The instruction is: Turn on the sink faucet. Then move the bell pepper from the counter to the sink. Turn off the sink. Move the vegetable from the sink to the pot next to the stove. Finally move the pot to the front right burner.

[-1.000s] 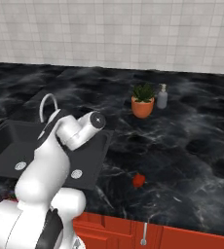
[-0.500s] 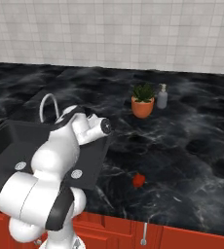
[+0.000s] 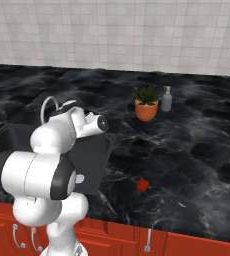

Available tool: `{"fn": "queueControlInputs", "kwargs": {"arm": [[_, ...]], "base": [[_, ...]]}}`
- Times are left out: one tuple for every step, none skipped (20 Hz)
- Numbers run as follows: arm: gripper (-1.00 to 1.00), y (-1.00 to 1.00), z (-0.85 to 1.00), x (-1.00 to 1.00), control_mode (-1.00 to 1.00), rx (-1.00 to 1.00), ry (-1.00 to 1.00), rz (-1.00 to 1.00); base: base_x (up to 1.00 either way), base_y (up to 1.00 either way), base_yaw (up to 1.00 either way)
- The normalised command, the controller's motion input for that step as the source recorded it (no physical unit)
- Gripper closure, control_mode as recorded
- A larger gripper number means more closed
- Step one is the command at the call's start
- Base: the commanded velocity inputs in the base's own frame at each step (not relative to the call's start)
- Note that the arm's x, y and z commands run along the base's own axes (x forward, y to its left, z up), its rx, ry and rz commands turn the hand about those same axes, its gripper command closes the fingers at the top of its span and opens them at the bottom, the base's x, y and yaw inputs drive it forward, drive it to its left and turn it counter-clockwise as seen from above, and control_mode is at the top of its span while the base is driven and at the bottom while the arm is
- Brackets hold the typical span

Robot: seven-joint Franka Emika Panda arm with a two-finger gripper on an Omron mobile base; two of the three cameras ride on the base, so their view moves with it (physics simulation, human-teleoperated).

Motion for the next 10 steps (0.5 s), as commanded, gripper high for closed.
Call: {"fn": "queueControlInputs", "kwargs": {"arm": [[-1.0, 0.35, 0.0, 0.32, -1.0, 0.01, 0.0, 0.0], [-1.0, 0.33, 0.0, 0.31, -1.0, 0.02, 0.0, 0.0], [-1.0, 0.35, 0.0, 0.31, -1.0, 0.02, 0.0, 0.0], [-1.0, 0.32, 0.0, 0.28, -1.0, 0.03, 0.0, 0.0], [-1.0, 0.27, 0.0, 0.3, -1.0, 0.04, 0.0, 0.0], [-1.0, 0.27, 0.0, 0.32, -1.0, 0.05, 0.0, 0.0], [-1.0, 0.25, 0.0, 0.34, -1.0, 0.06, 0.0, 0.0], [-1.0, 0.26, 0.0, 0.3, -1.0, 0.06, 0.0, 0.0], [-1.0, 0.23, 0.0, 0.28, -1.0, 0.05, 0.0, 0.0], [-1.0, 0.19, -0.01, 0.29, -1.0, 0.04, 0.0, 0.0]], "base": [[0.0, 0.0, 0.0], [0.0, 0.0, 0.0], [0.0, 0.0, 0.0], [0.0, 0.0, 0.0], [0.0, 0.0, 0.0], [0.0, 0.0, 0.0], [0.0, 0.0, 0.0], [0.0, 0.0, 0.0], [0.0, 0.0, 0.0], [0.0, 0.0, 0.0]]}}
